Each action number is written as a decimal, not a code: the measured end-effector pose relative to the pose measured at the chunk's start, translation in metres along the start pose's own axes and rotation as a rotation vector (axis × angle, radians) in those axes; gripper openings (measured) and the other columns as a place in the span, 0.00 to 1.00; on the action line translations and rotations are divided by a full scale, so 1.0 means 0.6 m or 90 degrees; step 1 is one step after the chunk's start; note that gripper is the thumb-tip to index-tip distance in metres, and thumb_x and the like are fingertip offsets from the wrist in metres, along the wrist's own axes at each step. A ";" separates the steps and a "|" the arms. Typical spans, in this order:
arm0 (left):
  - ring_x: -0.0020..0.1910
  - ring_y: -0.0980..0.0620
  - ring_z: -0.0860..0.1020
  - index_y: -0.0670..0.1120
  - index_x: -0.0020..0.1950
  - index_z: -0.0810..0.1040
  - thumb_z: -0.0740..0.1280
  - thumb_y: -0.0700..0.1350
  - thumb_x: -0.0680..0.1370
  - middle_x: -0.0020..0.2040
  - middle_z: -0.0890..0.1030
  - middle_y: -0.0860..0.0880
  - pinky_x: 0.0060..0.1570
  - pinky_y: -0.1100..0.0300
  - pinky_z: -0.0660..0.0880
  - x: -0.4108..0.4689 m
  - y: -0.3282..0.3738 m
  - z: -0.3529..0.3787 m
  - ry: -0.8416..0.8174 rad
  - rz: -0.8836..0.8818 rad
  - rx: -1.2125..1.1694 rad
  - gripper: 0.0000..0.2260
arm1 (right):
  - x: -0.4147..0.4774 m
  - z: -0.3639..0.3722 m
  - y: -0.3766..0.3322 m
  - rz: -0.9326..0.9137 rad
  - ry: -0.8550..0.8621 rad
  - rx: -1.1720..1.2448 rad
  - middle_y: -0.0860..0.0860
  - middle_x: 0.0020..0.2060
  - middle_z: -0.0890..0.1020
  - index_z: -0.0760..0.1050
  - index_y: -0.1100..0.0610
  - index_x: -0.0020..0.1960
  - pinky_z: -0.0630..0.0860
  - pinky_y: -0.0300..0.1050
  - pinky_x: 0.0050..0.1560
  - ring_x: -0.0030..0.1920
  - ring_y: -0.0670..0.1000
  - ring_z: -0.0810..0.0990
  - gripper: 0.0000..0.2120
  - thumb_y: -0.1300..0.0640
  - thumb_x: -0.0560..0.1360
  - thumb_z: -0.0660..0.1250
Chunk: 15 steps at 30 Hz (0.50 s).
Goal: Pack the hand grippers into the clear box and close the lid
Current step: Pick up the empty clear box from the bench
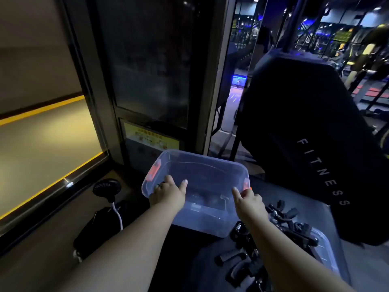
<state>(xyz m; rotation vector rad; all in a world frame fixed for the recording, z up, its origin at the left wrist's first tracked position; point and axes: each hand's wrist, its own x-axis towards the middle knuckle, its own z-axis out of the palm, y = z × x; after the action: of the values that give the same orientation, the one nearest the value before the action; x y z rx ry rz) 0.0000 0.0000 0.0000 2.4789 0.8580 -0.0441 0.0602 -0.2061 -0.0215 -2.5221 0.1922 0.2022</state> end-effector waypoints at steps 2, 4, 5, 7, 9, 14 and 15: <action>0.67 0.43 0.67 0.43 0.65 0.64 0.49 0.63 0.80 0.66 0.72 0.41 0.59 0.49 0.67 0.017 -0.017 0.007 0.015 -0.005 0.028 0.26 | 0.008 0.021 -0.001 0.025 0.051 0.005 0.59 0.63 0.69 0.62 0.53 0.72 0.69 0.54 0.57 0.62 0.62 0.71 0.33 0.33 0.76 0.55; 0.68 0.43 0.66 0.43 0.65 0.63 0.50 0.62 0.80 0.67 0.70 0.41 0.61 0.49 0.66 0.047 -0.036 0.017 0.033 -0.010 0.037 0.26 | 0.017 0.043 0.002 0.040 0.085 0.007 0.59 0.64 0.67 0.60 0.51 0.74 0.68 0.56 0.60 0.64 0.62 0.69 0.34 0.33 0.75 0.56; 0.69 0.42 0.64 0.42 0.66 0.62 0.50 0.62 0.80 0.68 0.69 0.40 0.62 0.49 0.65 0.062 -0.044 0.021 0.042 -0.008 0.038 0.26 | 0.023 0.052 0.001 0.049 0.102 0.002 0.58 0.65 0.67 0.61 0.51 0.73 0.67 0.57 0.62 0.65 0.61 0.68 0.34 0.33 0.74 0.57; 0.70 0.42 0.61 0.42 0.68 0.61 0.51 0.62 0.80 0.70 0.67 0.40 0.65 0.48 0.61 0.095 -0.061 0.030 0.078 0.006 0.064 0.27 | 0.038 0.071 0.001 0.072 0.131 -0.018 0.58 0.66 0.66 0.62 0.51 0.72 0.66 0.58 0.63 0.66 0.61 0.66 0.34 0.33 0.74 0.58; 0.70 0.43 0.60 0.43 0.68 0.61 0.52 0.61 0.80 0.70 0.65 0.42 0.65 0.48 0.60 0.128 -0.083 0.038 0.118 0.018 0.086 0.26 | 0.053 0.086 0.003 0.087 0.142 -0.031 0.58 0.67 0.65 0.60 0.51 0.73 0.65 0.58 0.63 0.66 0.62 0.66 0.35 0.32 0.74 0.57; 0.68 0.40 0.63 0.46 0.68 0.60 0.55 0.63 0.78 0.71 0.63 0.42 0.64 0.48 0.63 0.192 -0.138 0.085 0.129 -0.039 0.067 0.26 | 0.091 0.121 0.025 0.096 0.155 -0.037 0.61 0.66 0.66 0.58 0.54 0.75 0.69 0.58 0.60 0.63 0.64 0.70 0.38 0.32 0.74 0.55; 0.67 0.39 0.65 0.46 0.67 0.60 0.56 0.63 0.78 0.70 0.64 0.41 0.63 0.47 0.65 0.201 -0.140 0.092 0.120 -0.056 0.034 0.27 | 0.096 0.123 0.028 0.095 0.156 -0.044 0.61 0.64 0.68 0.57 0.54 0.75 0.70 0.57 0.59 0.62 0.64 0.72 0.38 0.31 0.74 0.55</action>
<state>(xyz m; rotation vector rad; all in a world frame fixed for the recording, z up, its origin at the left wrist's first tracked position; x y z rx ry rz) 0.0546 0.0984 -0.1095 2.5233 1.0570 0.1394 0.1060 -0.1829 -0.1013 -2.5977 0.4784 -0.0431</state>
